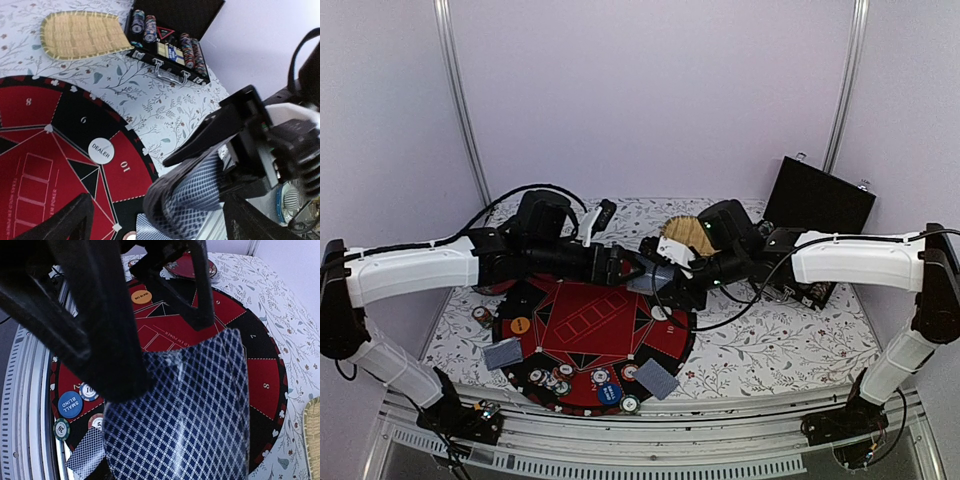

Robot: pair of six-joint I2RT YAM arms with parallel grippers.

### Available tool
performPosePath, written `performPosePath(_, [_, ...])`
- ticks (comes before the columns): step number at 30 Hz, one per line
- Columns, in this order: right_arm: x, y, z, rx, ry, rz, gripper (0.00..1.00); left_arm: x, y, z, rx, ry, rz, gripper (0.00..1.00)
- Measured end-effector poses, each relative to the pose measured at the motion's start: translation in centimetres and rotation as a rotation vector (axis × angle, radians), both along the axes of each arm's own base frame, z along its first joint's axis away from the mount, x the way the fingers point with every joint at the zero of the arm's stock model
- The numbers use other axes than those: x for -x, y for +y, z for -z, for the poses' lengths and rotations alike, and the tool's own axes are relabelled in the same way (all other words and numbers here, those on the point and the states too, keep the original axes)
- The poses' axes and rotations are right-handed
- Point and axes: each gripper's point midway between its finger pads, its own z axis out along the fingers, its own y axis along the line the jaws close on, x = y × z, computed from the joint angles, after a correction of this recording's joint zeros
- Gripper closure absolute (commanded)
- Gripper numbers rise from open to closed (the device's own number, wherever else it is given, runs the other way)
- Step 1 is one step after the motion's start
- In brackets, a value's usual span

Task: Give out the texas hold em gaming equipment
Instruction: Adjust the poker card in the face-down deck piles.

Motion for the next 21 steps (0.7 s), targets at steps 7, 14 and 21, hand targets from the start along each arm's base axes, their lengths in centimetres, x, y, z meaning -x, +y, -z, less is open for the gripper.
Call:
performPosePath(7, [0.3,0.3,1.0,0.022,0.032,-0.001,0.56,-0.5,-1.5,-1.3,0.070,-0.060,0.059,0.16])
performPosePath(14, [0.2,0.5,0.6,0.019,0.032,0.000,0.56,-1.0,-1.3,-1.5,0.072,-0.080,0.057,0.34])
performPosePath(21, [0.0,0.8,-0.2,0.005,0.021,0.000,0.56,-0.6,-1.1,-0.5,0.034,-0.071,0.075,0.52])
